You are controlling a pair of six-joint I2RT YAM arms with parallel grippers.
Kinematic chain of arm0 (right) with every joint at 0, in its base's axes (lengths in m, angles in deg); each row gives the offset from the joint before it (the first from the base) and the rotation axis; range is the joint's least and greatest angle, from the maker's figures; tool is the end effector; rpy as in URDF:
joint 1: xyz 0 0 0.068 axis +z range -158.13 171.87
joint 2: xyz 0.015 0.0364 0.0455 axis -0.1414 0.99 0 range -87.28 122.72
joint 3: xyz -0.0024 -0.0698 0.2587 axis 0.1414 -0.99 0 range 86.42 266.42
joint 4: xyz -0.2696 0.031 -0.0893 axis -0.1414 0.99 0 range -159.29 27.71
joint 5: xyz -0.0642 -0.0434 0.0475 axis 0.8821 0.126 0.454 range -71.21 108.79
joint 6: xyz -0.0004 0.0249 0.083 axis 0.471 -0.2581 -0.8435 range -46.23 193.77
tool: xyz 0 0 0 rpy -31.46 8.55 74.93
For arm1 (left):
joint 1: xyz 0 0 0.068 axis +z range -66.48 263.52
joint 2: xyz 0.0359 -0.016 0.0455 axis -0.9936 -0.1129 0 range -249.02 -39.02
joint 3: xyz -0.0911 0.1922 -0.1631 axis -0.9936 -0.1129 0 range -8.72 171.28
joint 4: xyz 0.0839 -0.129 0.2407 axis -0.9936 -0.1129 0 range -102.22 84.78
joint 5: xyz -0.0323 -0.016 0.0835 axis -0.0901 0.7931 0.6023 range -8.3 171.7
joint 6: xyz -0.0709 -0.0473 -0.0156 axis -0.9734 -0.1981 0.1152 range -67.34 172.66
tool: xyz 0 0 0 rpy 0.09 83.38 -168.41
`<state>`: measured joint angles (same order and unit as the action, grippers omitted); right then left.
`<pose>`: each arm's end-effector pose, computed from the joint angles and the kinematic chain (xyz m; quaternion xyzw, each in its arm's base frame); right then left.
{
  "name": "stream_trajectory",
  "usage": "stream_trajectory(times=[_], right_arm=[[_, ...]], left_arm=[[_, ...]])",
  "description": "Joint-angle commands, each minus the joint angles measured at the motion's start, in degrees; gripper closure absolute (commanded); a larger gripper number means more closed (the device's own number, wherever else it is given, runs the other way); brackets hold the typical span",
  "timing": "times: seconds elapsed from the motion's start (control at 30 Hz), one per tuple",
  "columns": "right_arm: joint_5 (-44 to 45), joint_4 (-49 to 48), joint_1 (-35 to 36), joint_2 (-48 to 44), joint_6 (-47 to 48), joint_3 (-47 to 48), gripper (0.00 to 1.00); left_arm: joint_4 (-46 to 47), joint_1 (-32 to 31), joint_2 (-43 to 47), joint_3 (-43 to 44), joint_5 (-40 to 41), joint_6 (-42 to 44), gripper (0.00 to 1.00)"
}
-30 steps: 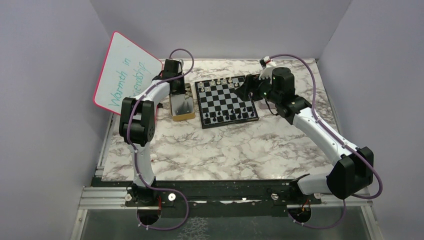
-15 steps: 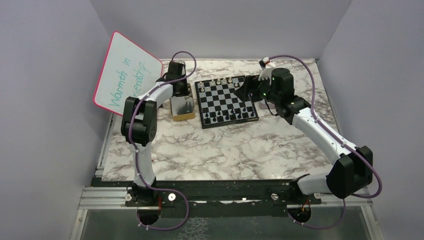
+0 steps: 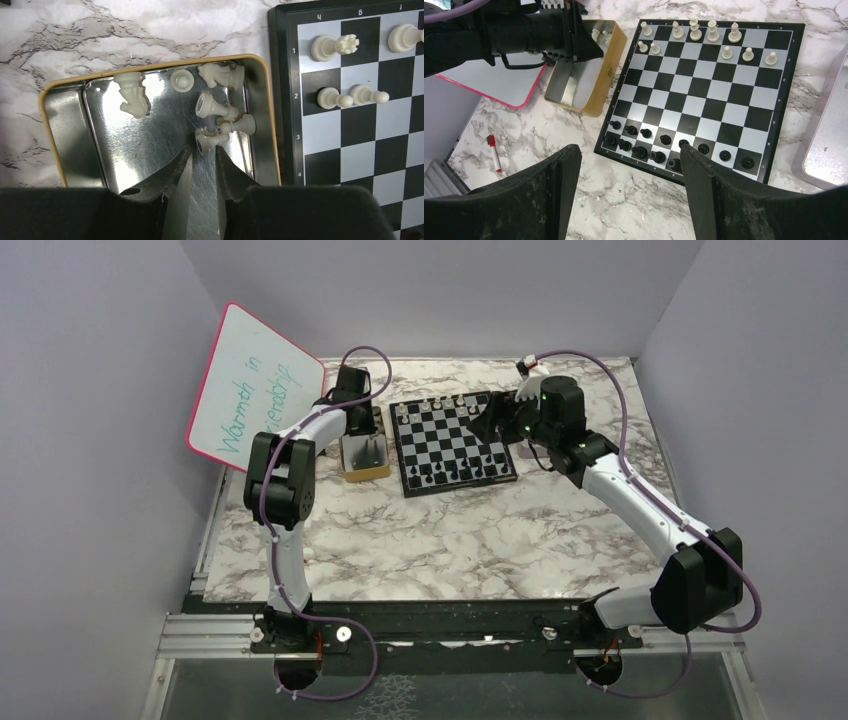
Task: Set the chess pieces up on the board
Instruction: Pick up the chess piece from the storage box.
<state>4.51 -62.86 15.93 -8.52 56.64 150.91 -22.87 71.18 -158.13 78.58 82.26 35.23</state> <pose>0.3441 0.1745 0.3066 -0.1199 0.8106 0.2941 0.4921 0.4940 -0.1074 0.1337 -0.0434 0.9370 -0.0846 0.3360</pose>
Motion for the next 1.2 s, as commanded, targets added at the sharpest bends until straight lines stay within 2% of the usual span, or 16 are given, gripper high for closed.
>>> stream_trajectory(times=[0.0,0.23,0.37,0.8,1.0,1.17], right_arm=[[-1.01,-1.99,0.29,0.95,-0.28,0.08,0.22],[-1.05,-1.74,0.29,1.94,-0.2,0.64,0.23],[-1.28,-2.12,0.29,2.29,-0.34,0.38,0.23],[-1.76,-2.09,0.3,2.74,-0.3,0.2,0.23],[-1.63,-2.0,0.31,2.72,-0.15,0.24,0.23],[-1.53,-2.17,0.29,2.63,-0.19,0.11,0.23]], left_arm=[[1.17,0.03,-1.61,1.27,1.01,0.75,0.75],[0.77,0.03,-3.01,1.72,0.23,0.73,0.76],[0.4,0.02,-3.43,1.97,-0.29,0.95,0.8],[-1.22,0.02,-4.95,6.12,1.19,5.17,0.79],[-2.56,0.04,-5.51,6.97,1.0,6.52,0.83],[-4.57,0.0,-5.47,7.88,1.51,8.31,0.9]])
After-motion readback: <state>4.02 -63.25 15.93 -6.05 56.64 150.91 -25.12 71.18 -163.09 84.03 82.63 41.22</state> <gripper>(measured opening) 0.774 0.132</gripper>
